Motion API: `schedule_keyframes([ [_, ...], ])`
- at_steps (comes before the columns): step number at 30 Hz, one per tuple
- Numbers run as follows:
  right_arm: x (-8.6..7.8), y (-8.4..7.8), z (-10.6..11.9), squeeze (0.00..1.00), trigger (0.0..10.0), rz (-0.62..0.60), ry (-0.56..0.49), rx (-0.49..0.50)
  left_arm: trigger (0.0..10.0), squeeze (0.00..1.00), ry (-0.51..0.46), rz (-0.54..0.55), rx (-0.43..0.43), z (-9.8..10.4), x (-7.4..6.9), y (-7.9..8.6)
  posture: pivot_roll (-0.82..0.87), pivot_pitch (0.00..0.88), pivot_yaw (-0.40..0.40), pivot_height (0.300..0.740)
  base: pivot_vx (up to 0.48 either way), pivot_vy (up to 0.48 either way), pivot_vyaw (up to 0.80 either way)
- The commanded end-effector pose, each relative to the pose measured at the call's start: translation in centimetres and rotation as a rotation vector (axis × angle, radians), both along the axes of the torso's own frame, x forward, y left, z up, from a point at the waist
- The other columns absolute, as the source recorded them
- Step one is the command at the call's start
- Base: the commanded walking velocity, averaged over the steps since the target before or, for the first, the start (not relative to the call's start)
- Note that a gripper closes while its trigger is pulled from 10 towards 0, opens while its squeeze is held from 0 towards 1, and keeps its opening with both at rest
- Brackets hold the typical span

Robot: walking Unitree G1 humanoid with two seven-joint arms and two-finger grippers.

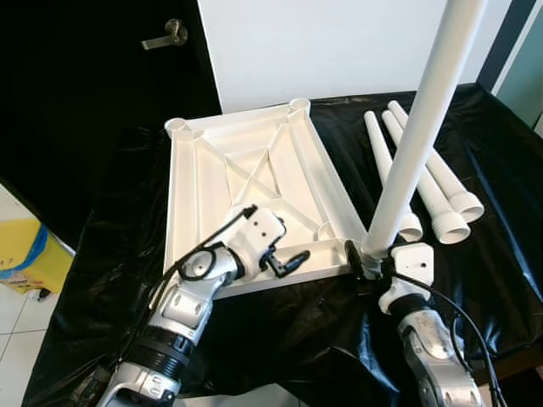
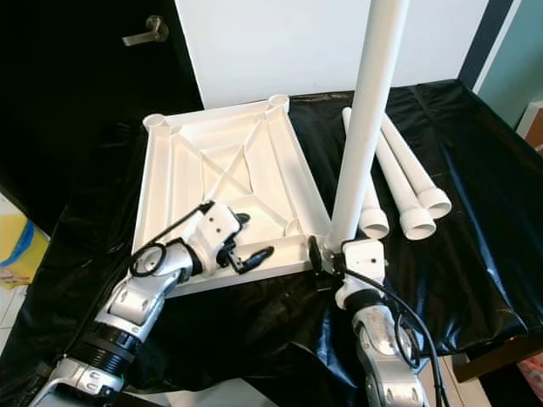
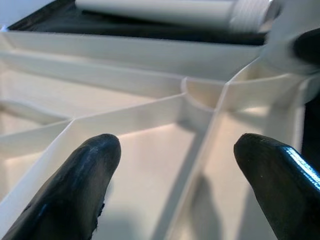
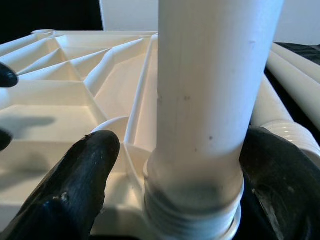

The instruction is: Building children table

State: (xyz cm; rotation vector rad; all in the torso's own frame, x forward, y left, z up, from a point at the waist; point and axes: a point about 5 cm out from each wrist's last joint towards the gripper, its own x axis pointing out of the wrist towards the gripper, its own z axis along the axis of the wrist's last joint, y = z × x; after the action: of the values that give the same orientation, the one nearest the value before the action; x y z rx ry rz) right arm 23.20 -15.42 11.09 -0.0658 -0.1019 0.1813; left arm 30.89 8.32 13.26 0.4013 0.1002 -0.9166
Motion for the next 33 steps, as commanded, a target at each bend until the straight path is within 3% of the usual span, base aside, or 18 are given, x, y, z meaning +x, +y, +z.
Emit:
schedule_keyframes([
  [1,-0.1,-0.1,-0.1,0.00,10.0,0.008,0.006,0.005,10.0,0.00,-0.055,0.218,0.006,-0.3,0.8,1.1,-0.16,0.048,0.056,0.740,0.000,0.000,0.00],
  [7,-0.7,-0.5,-0.4,0.00,10.0,0.061,0.027,-0.021,10.0,0.00,-0.037,0.297,0.062,-0.8,1.7,2.1,-0.17,0.048,0.070,0.740,0.000,0.000,0.00],
  [14,-0.5,-0.3,-0.2,0.00,10.0,0.067,0.023,-0.018,10.0,0.00,-0.008,0.316,0.091,-1.1,2.2,2.3,-0.16,0.042,0.073,0.740,0.000,0.000,0.00],
  [16,-0.2,0.1,-0.2,0.00,10.0,0.070,0.018,-0.014,10.0,0.00,0.027,0.329,0.152,-1.5,2.8,2.4,-0.16,0.040,0.075,0.740,0.000,0.000,0.00],
  [26,0.0,0.2,0.0,0.00,10.0,0.079,0.011,-0.009,9.9,0.00,0.127,0.384,0.164,-2.1,3.4,3.1,-0.17,0.037,0.082,0.740,0.000,0.000,0.00],
  [27,0.0,0.1,0.0,0.00,10.0,0.076,0.011,-0.011,2.5,0.00,0.148,0.396,0.166,-2.3,3.5,3.3,-0.17,0.038,0.083,0.740,0.000,0.000,0.00],
  [30,0.0,0.1,0.0,0.00,10.0,0.074,0.010,-0.012,2.5,0.00,0.167,0.409,0.169,-2.4,3.6,3.5,-0.17,0.038,0.084,0.740,0.000,0.000,0.00],
  [32,-0.1,0.1,0.0,0.00,10.0,0.074,0.009,-0.014,0.0,0.00,0.181,0.423,0.172,-2.6,3.7,3.7,-0.17,0.039,0.085,0.740,0.000,0.000,0.00],
  [33,-0.1,0.1,0.0,0.00,10.0,0.074,0.009,-0.014,0.0,0.00,0.181,0.423,0.172,-2.6,3.7,3.7,-0.17,0.039,0.085,0.740,0.000,0.000,0.00],
])
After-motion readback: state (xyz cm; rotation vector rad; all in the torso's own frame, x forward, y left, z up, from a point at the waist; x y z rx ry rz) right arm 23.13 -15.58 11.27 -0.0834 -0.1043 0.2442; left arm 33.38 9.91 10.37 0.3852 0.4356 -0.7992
